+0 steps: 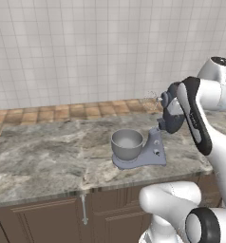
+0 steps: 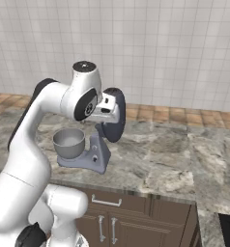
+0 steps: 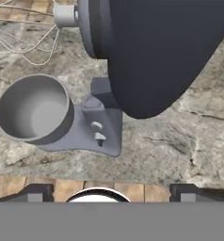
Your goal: Close the stand mixer head.
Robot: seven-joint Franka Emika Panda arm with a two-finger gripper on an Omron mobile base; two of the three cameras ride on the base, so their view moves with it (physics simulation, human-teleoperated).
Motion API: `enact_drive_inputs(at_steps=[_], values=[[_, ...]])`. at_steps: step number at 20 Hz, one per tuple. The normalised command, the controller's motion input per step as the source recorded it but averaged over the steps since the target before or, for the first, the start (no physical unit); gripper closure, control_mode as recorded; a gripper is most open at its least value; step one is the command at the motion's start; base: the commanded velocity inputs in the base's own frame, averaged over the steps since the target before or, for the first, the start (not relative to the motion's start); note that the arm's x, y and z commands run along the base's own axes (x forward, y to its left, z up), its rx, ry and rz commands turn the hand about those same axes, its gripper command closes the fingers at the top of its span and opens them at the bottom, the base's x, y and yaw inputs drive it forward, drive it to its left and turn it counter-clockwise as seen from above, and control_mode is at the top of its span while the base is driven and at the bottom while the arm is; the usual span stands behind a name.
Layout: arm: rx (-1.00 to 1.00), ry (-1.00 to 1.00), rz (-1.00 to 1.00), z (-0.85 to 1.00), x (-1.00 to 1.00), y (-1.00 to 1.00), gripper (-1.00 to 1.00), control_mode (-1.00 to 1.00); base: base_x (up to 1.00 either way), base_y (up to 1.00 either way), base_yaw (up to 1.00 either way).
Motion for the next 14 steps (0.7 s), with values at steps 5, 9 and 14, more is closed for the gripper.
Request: enact_drive_inputs(at_steps=[5,9,14], values=[[0.0,-0.19,0.0,-0.14,-0.02,-0.8,-1.0,-1.0,0.0,0.0,0.0],[-0.01,-0.22,0.0,0.0,0.08,-0.79,-1.0,-1.0,0.0,0.0,0.0],[-0.15,-0.19,0.13,0.0,0.68,-0.42,-1.0,-1.0,0.0,0.0,0.0]])
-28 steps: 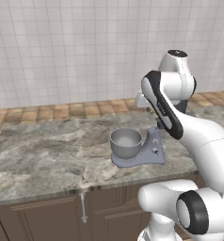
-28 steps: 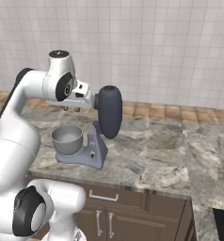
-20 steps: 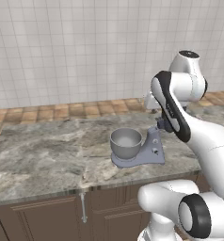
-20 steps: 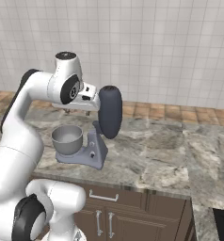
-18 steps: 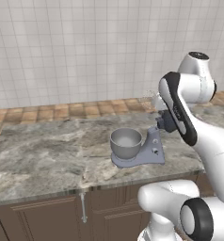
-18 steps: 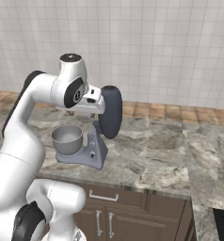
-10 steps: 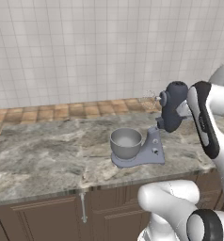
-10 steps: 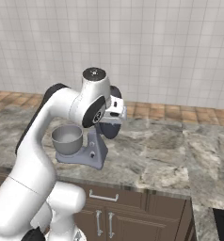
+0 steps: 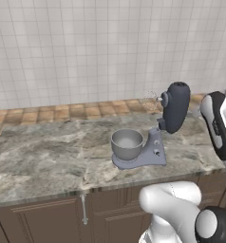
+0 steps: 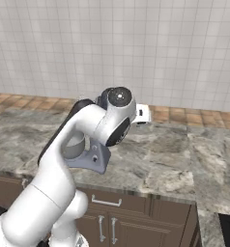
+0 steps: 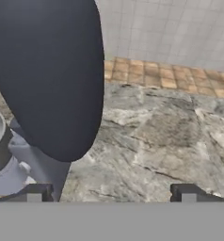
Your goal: Close the stand mixer head.
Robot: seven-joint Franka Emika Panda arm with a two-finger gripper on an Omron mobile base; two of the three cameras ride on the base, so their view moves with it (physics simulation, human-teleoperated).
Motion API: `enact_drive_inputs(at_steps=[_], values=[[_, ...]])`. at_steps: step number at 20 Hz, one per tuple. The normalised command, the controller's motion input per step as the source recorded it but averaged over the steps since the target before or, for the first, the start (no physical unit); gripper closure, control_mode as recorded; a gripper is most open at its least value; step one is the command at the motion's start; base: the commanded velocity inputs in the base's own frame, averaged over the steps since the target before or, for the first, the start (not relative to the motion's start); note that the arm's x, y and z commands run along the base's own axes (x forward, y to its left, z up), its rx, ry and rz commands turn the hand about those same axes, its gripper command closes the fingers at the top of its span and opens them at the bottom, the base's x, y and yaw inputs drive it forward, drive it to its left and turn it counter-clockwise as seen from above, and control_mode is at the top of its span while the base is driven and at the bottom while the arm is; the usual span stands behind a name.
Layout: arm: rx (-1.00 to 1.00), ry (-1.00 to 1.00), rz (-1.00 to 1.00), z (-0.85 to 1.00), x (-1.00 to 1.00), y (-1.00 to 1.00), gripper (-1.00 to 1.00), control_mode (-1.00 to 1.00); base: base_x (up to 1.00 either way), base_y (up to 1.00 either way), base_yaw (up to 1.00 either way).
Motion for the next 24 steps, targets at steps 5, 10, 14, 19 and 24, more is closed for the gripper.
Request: enact_drive_inputs(at_steps=[5,10,14,19,24], values=[[-0.1,-0.1,0.17,-0.01,0.86,-0.3,-1.0,-1.0,0.0,0.0,0.0],[-0.1,-0.01,0.24,0.0,0.8,-0.48,-1.0,-1.0,0.0,0.0,0.0],[-0.08,-0.05,0.17,-0.04,0.85,0.19,-1.0,-1.0,0.0,0.0,0.0],[-0.15,-0.11,0.25,-0.06,0.32,0.95,-1.0,-1.0,0.0,0.0,0.0],[-0.22,-0.17,0.27,-0.02,0.0,1.0,-1.0,-1.0,0.0,0.0,0.0]])
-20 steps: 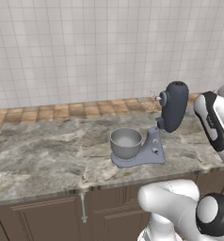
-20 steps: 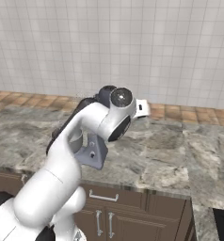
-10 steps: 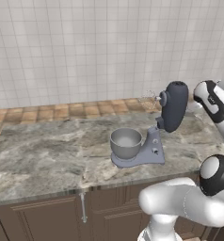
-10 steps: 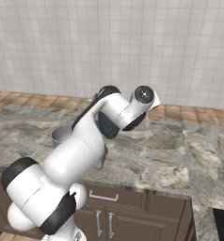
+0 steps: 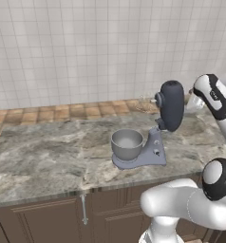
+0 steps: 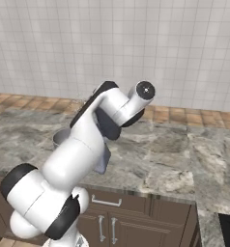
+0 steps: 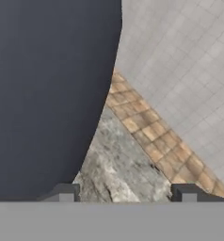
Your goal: Close the stand mixer head.
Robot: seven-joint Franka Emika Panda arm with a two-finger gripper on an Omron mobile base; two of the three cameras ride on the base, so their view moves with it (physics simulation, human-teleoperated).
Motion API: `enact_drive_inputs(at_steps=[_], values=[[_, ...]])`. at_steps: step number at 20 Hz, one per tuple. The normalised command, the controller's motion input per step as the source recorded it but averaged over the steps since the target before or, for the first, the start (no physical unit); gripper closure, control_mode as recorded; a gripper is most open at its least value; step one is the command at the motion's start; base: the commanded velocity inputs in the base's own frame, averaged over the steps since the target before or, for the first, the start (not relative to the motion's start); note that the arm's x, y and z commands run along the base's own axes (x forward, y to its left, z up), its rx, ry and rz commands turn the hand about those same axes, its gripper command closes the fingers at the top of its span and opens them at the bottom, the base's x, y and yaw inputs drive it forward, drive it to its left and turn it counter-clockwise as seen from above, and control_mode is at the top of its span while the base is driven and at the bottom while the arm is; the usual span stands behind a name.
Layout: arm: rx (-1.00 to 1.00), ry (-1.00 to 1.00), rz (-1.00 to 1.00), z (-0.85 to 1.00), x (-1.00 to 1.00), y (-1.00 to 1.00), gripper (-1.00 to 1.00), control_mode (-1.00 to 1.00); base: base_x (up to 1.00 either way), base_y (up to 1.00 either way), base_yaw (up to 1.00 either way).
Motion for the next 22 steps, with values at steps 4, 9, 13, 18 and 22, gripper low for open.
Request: enact_drive_inputs(at_steps=[4,9,13,18,22], values=[[-0.16,-0.13,0.29,0.01,0.0,1.0,-1.0,-1.0,0.0,0.0,0.0],[-0.12,0.07,0.36,0.15,0.0,1.0,-1.0,-1.0,0.0,0.0,0.0],[-0.17,0.17,0.42,0.0,0.0,1.0,-1.0,-1.0,0.0,0.0,0.0],[-0.2,0.15,0.43,0.25,-0.09,1.0,-1.0,-1.0,0.0,0.0,0.0],[-0.05,-0.14,0.05,0.05,-0.8,0.56,-1.0,-1.0,0.0,0.0,0.0]])
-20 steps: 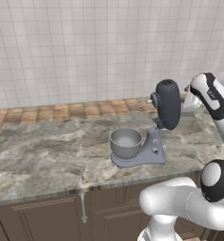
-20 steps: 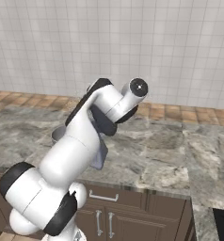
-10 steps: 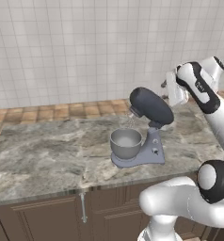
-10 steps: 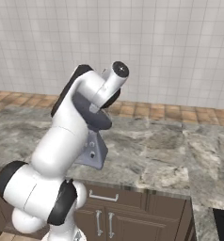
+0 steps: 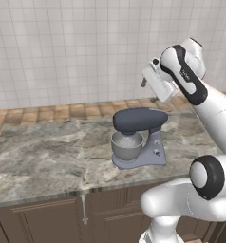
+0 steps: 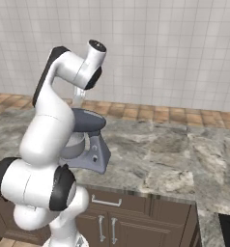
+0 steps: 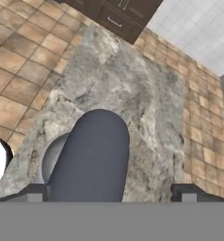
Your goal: Close the stand mixer head.
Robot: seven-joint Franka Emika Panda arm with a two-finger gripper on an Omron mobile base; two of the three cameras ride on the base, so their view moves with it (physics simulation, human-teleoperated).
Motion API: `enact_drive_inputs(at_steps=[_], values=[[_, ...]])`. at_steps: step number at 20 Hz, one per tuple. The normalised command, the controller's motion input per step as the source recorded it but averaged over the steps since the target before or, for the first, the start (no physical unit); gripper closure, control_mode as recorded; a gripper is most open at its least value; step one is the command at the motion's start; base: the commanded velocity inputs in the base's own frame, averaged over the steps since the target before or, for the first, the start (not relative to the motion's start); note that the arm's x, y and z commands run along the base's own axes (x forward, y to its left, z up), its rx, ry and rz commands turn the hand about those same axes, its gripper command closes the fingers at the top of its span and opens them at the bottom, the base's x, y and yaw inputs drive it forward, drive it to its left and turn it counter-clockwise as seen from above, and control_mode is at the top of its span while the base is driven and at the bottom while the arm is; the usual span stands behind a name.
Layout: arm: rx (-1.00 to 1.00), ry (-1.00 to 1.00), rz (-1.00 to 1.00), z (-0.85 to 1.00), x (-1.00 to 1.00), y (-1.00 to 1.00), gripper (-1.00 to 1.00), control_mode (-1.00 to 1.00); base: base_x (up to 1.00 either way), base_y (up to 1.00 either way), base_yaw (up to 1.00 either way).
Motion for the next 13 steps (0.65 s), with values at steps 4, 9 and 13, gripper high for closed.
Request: enact_drive_inputs(at_steps=[4,9,13], values=[[0.0,-0.29,-0.03,-0.32,-1.0,0.17,-1.0,-1.0,0.0,0.0,0.0],[0.0,-0.23,-0.05,-0.31,-0.94,0.43,-1.0,-1.0,0.0,0.0,0.0],[-0.09,-0.11,0.0,0.02,-0.35,0.31,-1.0,-1.0,0.0,0.0,0.0]])
